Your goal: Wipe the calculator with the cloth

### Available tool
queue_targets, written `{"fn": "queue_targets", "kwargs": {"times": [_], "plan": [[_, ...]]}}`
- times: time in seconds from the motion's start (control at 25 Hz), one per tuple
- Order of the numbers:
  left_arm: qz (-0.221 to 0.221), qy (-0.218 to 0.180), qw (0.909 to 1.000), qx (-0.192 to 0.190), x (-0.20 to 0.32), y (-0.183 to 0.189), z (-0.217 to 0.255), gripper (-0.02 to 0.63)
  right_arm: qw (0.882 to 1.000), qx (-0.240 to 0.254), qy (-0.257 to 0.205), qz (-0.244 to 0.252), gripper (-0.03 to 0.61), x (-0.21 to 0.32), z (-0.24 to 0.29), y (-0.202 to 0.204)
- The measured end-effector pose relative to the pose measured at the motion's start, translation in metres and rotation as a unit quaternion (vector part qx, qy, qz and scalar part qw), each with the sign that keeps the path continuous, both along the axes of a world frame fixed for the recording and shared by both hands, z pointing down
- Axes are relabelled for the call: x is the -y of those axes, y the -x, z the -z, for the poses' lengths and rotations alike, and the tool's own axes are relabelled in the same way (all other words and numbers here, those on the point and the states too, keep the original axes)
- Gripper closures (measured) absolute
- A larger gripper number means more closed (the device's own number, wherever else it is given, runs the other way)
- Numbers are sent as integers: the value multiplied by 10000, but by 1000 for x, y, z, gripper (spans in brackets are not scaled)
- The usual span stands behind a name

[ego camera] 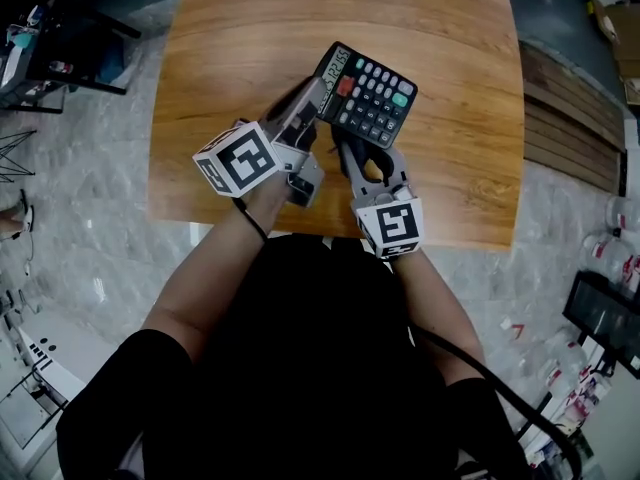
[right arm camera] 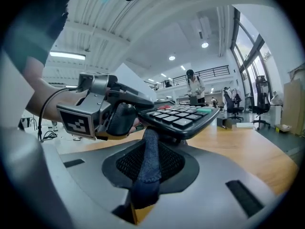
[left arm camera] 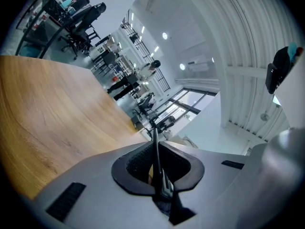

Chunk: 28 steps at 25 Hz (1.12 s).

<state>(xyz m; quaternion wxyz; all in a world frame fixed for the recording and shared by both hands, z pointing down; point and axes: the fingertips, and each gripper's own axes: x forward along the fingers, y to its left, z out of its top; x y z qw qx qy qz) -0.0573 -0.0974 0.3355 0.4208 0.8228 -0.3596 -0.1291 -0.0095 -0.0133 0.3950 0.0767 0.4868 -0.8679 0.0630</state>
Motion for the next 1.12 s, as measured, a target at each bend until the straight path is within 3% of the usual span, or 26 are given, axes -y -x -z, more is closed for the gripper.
{"fn": "queue_targets", "kwargs": {"times": [0.16,0.4,0.56,0.76,1.12], "plan": [[120,27,9999,-8,0,2,-2,571,9999,-22,-59,-155,503,-2,4,-21],[187,-70,9998,-25,-2,1,7,571,9963,-77,-78,-852,503,7,8,-86],[120,-91,9999,1,-3,0,8,571,9935,-175,-241,-1101,503,23,14,-103],[67,88,9996,-278,-3,-2,11,571,9950,-109,-309,-944,503,32,14,-84],[-38,251,9983,-521,-6,-6,16,571,9995,80,-317,-16,503,16,18,1]]}}
